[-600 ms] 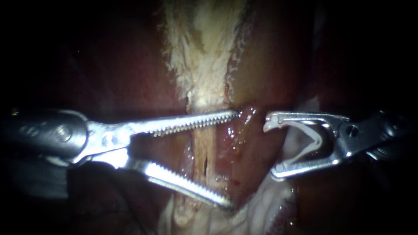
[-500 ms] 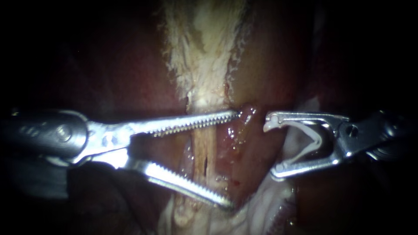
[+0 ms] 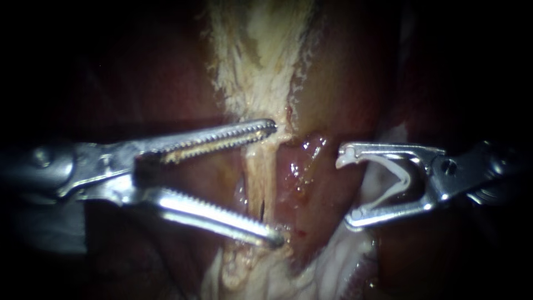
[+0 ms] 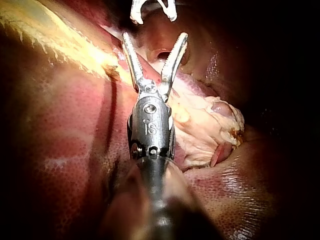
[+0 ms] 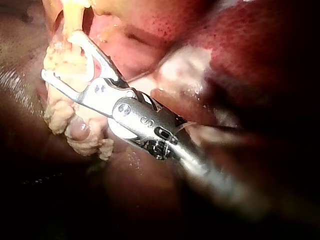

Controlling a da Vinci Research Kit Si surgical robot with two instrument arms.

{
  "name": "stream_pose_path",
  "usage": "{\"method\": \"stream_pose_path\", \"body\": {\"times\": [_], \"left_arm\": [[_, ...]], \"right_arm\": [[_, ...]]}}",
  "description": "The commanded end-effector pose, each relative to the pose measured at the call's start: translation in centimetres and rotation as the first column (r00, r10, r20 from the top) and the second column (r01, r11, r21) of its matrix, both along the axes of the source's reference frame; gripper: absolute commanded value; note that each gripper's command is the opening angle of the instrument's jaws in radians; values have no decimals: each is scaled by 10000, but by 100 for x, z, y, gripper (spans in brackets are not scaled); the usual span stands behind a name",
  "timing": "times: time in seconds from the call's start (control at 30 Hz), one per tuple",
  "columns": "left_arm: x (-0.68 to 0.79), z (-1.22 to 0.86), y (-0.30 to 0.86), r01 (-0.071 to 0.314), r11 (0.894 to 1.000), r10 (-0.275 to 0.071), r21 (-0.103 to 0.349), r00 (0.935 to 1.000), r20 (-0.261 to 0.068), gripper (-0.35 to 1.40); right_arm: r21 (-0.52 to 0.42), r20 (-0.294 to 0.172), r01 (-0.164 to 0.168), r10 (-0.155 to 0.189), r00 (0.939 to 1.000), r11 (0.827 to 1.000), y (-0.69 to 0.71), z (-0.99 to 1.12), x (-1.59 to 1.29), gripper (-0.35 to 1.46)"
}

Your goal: Grabbing gallbladder

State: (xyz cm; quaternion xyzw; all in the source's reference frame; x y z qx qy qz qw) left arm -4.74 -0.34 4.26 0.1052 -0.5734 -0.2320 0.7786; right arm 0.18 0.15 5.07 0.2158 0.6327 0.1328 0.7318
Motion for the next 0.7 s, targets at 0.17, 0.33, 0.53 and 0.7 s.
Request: {"method": "stream_pose_path", "body": {"times": [0.17,0.33,0.53,0.7], "left_arm": [[5,-2,8,744,9972,-740,68,9963,-434,74],[11,10,10,1252,9915,-1211,339,9872,-1039,74],[18,30,11,1547,9864,-1435,561,9754,-1672,71],[19,38,10,1781,9814,-1608,711,9664,-2006,71]], "right_arm": [[0,0,-1,1,10000,10000,0,0,0,56],[1,0,-1,1,10000,10000,0,0,0,56],[0,-4,4,-4,10000,10000,0,0,0,56],[0,-5,3,-3,10000,10000,0,-1,0,56]]}}
